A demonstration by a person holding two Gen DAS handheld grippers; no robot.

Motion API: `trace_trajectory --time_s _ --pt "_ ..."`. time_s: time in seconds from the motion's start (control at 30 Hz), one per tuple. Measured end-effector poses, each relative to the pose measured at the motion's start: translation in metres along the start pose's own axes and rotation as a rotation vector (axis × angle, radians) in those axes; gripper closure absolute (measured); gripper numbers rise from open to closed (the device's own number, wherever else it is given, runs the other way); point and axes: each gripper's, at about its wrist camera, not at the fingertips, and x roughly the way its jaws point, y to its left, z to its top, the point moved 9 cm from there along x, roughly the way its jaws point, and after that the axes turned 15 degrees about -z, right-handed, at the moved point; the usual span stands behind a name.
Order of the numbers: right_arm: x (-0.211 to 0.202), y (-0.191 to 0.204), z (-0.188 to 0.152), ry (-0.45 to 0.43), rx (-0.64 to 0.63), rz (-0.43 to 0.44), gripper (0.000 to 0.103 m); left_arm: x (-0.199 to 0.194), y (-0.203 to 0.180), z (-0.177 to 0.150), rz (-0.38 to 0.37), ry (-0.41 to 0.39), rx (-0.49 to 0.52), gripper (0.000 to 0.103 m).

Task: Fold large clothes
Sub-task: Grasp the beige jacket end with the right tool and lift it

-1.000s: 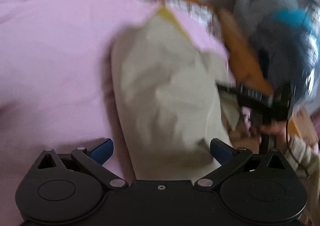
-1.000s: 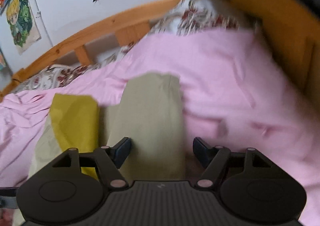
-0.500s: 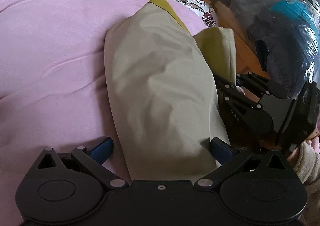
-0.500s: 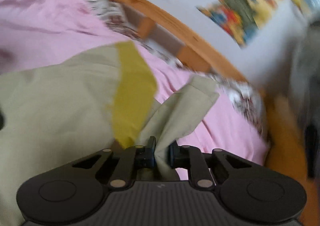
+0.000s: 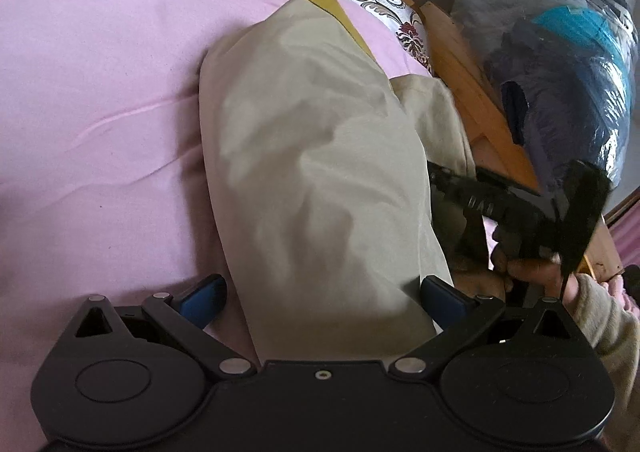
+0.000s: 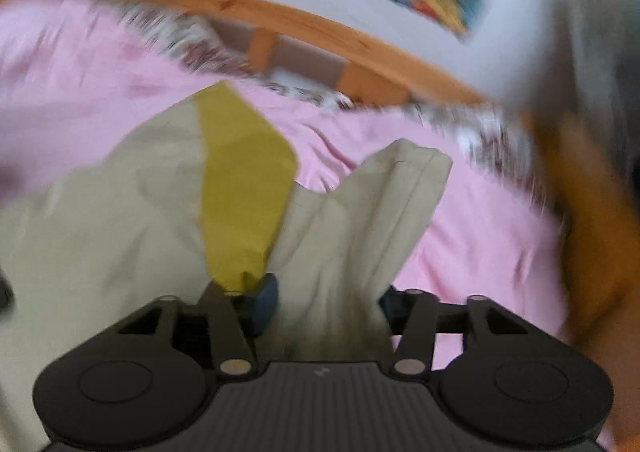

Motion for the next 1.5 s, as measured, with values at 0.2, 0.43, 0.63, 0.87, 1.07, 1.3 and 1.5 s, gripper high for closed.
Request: trace_trajectory --time_s 0.2,0.43,0.63,0.87,1.07,1.3,1.5 --pt "0.027 -0.036 -0.016 0.167 0.302 0.145 0.050 0.007 0.001 0.003 -0.006 0.047 -0.012 0.001" --pt "0.013 -0.019 -0.010 0.140 0.195 0.099 0.087 0.015 -0.008 0.009 0.056 0.078 0.006 0.011" --pt "-0.025 0.003 0.017 0.087 0.144 0.090 0.097 0.003 -0.022 0.014 0.089 0.053 0.030 0.040" --pt "-0.085 0.026 0.076 -0.034 0.124 0.121 0.097 -0.039 -0.044 0.044 0.066 0.032 0.062 0.049" --pt "-0.098 0.044 0.130 -0.082 0.237 0.207 0.097 -0.095 -0.040 0.081 0.093 0.018 0.097 0.050" --pt "-0.066 0.107 0.175 -0.125 0.278 0.309 0.097 -0.164 0.001 0.120 0.234 -0.021 0.116 0.049" --pt "-0.003 0.164 0.170 -0.056 0.282 0.344 0.096 -0.180 0.059 0.116 0.344 -0.014 0.061 0.048"
